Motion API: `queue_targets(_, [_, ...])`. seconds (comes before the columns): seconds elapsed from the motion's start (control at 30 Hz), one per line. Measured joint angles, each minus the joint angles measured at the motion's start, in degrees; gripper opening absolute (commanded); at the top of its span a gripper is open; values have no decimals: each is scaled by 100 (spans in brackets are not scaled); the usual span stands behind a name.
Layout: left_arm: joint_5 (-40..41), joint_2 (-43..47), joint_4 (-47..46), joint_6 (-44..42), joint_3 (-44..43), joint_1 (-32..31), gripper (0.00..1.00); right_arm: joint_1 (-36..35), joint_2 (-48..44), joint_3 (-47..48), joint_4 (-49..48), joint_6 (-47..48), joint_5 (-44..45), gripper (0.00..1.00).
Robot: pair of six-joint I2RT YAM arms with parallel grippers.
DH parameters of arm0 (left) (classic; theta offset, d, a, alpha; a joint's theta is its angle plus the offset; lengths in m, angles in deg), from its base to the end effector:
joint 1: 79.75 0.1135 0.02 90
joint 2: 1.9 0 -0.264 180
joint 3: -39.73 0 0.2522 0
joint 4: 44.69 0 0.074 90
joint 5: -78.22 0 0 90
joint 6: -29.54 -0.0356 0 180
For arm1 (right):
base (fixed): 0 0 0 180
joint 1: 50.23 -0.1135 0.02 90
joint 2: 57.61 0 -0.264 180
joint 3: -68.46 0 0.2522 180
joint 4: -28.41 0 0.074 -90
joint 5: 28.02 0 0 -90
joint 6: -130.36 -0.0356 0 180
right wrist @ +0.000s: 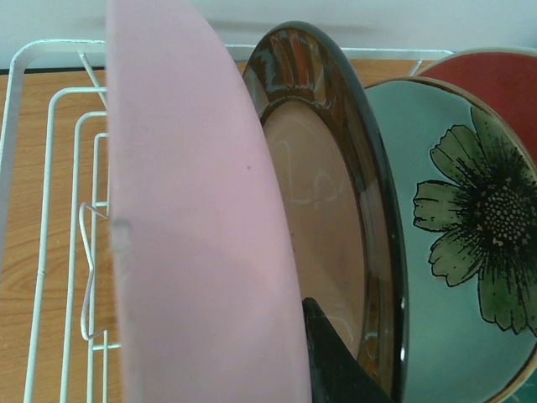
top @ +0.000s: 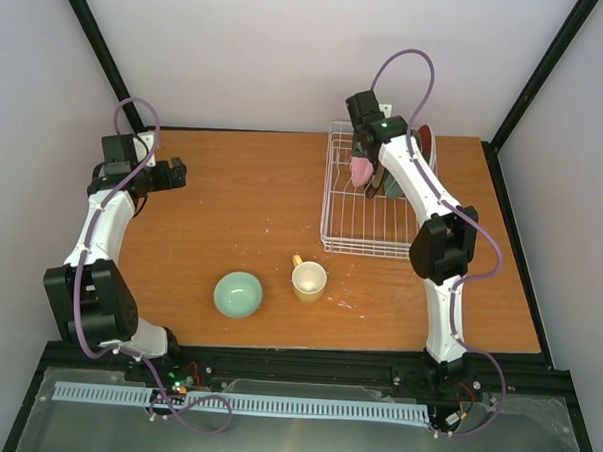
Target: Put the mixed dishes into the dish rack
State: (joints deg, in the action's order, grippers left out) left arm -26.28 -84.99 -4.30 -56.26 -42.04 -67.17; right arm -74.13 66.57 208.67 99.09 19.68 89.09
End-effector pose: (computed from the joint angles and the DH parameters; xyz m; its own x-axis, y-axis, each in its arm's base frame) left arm 0.3156 0.0613 0.2976 -0.6456 -0.2167 -0.7323 -0.0759 0.9724 -0.2208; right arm 0.4380 0.1763 0.3153 -0.7399 0.0160 -0.6726 0.1515 0.9780 -0.1434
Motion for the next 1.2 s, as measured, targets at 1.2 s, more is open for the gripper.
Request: queue_targets(1.2, [-686, 186, 256, -90, 52, 0, 100, -177, 409, -389, 4, -28, -308, 3])
